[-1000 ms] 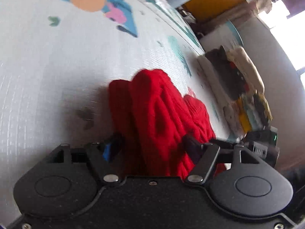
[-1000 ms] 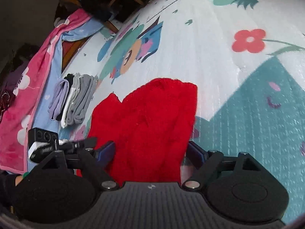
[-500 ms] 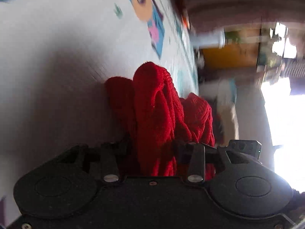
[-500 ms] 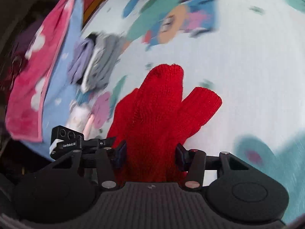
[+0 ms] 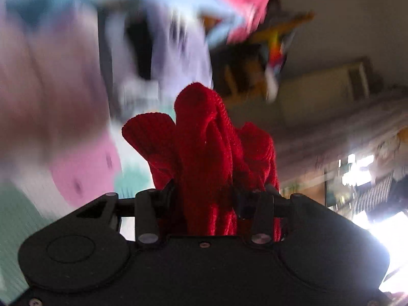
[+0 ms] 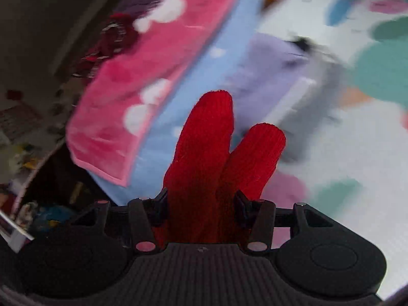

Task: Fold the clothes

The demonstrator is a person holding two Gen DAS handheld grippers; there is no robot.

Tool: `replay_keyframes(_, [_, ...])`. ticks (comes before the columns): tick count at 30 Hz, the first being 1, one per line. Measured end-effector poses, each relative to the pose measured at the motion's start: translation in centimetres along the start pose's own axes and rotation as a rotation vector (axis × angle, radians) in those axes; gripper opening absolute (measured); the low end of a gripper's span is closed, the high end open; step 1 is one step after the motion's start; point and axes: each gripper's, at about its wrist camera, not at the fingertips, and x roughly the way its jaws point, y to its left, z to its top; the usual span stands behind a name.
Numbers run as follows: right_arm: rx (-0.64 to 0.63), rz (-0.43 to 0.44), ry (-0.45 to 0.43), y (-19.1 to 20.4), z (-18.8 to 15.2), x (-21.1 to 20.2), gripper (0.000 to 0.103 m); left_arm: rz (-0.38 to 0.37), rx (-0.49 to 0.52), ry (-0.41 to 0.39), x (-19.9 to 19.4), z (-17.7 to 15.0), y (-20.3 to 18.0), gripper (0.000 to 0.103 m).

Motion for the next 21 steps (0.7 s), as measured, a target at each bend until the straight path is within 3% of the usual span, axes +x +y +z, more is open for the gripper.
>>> replay_keyframes(4, [-0.071, 0.113, 0.045, 2.9, 3.8, 7.2, 0.051, 0.034, 0.022, -0.206, -5.4, 2.7, -0.2, 0.040])
replay_keyframes(9, [-0.123, 0.163, 0.168, 4.7, 6.0, 15.8, 0.051, 0.132, -0.050, -0.365, -9.2, 2.9, 2.6, 0.041])
replay_keyframes(10, [-0.165, 0.104, 0.188, 4.6, 5.7, 17.2, 0.053, 0.186, -0.085, -0.391, -9.2, 2.5, 3.9, 0.042])
replay_keyframes(11, [-0.230, 0.006, 0.203, 4.6, 5.3, 18.6, 0.066, 0.247, -0.098, -0.401, -9.1, 2.1, 5.2, 0.045])
replay_keyframes(12, [-0.325, -0.123, 0.221, 4.6, 4.7, 20.1, 0.071, 0.306, -0.121, -0.397, -8.7, 1.5, 6.5, 0.047])
replay_keyframes(13, [-0.391, -0.220, 0.220, 4.7, 4.0, 20.9, 0.071, 0.365, -0.149, -0.391, -8.2, 0.8, 7.7, 0.049])
replay_keyframes(15, [-0.399, -0.287, 0.178, 4.6, 3.0, 20.8, 0.070, 0.355, -0.168, -0.398, -8.4, 0.4, 8.1, 0.062])
replay_keyframes(17, [-0.431, -0.340, 0.127, 5.1, 2.1, 20.3, 0.069, 0.402, -0.018, -0.379, -8.5, 1.0, 6.3, 0.062])
replay_keyframes(21, [-0.596, -0.344, -0.016, 8.7, 0.6, 17.0, 0.067, 0.542, 0.390, -0.452, -8.8, 1.4, 1.2, 0.063])
